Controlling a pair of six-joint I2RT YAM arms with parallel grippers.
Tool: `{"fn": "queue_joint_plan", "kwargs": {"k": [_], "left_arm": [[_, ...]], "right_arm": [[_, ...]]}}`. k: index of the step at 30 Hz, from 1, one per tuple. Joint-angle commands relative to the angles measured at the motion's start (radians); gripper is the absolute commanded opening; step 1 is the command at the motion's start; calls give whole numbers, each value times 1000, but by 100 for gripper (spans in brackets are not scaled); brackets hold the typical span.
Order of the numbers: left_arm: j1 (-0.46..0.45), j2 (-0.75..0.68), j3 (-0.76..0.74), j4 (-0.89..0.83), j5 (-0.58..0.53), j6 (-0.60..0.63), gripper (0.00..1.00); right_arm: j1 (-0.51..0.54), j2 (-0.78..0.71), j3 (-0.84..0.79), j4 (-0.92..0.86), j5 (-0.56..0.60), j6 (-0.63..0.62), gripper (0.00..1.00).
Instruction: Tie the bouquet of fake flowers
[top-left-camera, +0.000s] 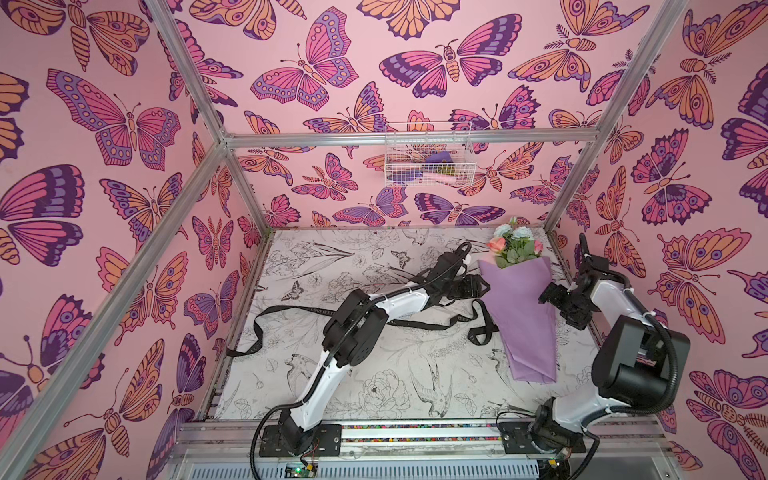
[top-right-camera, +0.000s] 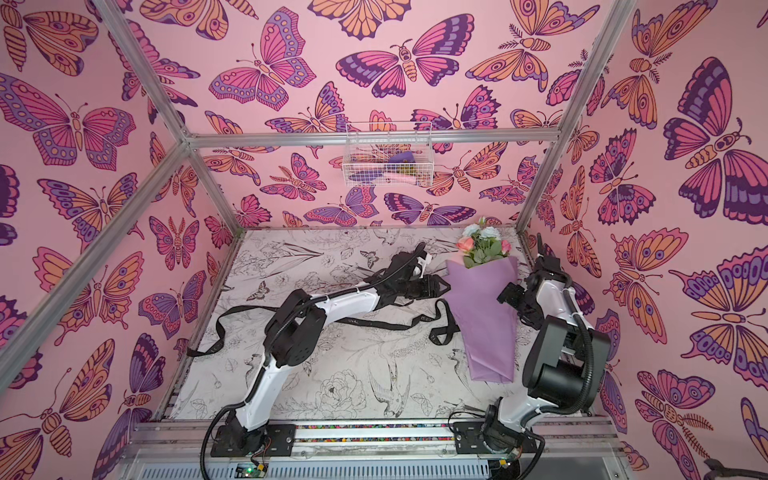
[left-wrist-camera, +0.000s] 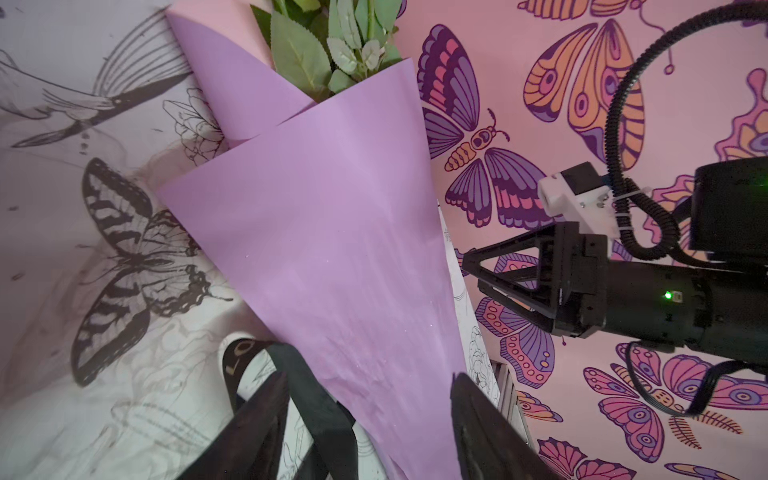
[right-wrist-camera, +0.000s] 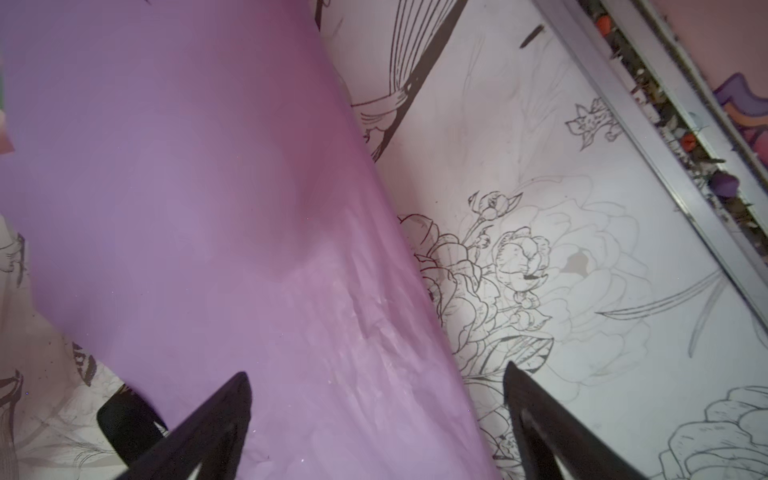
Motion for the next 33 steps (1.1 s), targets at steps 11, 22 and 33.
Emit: {"fn": "queue_joint_plan", "kwargs": {"k": [11,22,33], "left_arm": [[0,235,274,-75,63,17,55],[-12,333,374,-173,65,21,49],[-37,459,534,-289,75,18,43]], "right_arm": [[-8,106,81,17,41,-21,96],[-9,177,88,55,-120,-52,93],[48,219,93,31,-177,-97,97]]}}
